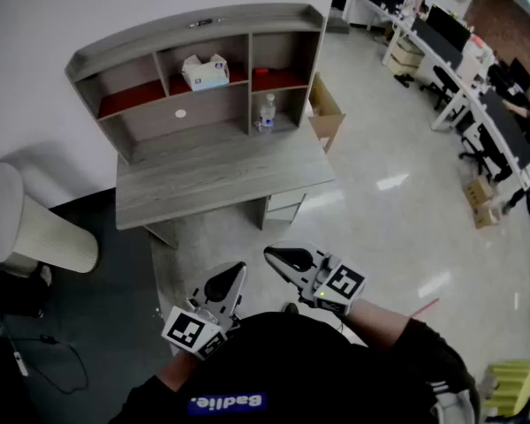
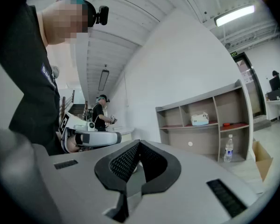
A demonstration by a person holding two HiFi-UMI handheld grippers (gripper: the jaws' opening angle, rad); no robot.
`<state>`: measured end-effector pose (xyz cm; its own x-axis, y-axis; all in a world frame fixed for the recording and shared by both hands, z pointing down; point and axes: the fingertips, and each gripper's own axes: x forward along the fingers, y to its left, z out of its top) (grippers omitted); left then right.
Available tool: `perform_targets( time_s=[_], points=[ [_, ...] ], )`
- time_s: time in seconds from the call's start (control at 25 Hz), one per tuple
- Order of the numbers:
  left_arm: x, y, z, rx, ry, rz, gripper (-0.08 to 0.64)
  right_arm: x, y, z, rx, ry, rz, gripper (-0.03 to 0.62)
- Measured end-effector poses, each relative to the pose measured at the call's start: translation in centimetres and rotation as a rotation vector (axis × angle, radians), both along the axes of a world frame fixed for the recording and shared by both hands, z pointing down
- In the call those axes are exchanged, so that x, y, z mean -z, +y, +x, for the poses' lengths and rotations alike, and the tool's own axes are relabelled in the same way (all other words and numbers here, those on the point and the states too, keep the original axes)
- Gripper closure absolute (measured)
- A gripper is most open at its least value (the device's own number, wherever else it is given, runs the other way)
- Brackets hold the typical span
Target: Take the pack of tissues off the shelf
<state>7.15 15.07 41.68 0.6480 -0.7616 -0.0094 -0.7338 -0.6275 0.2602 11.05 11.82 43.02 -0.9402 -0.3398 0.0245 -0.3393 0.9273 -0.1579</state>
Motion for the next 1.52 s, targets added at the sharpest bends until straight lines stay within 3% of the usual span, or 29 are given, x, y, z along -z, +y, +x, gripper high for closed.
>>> perform_targets(
  time_s=[0.88,1.52],
  points=[
    [0.3,0.8,-2.0,0.02,0.017,0.013,0.561,-0.1,0.7,-2.1,0.008,0.009,-0.006,0.561],
    [0.9,2.2,-6.7,-0.051,0.043,0.039,0.561,-0.1,2.6,-7.3,-0.059,0.019,0.003,0.561]
  ],
)
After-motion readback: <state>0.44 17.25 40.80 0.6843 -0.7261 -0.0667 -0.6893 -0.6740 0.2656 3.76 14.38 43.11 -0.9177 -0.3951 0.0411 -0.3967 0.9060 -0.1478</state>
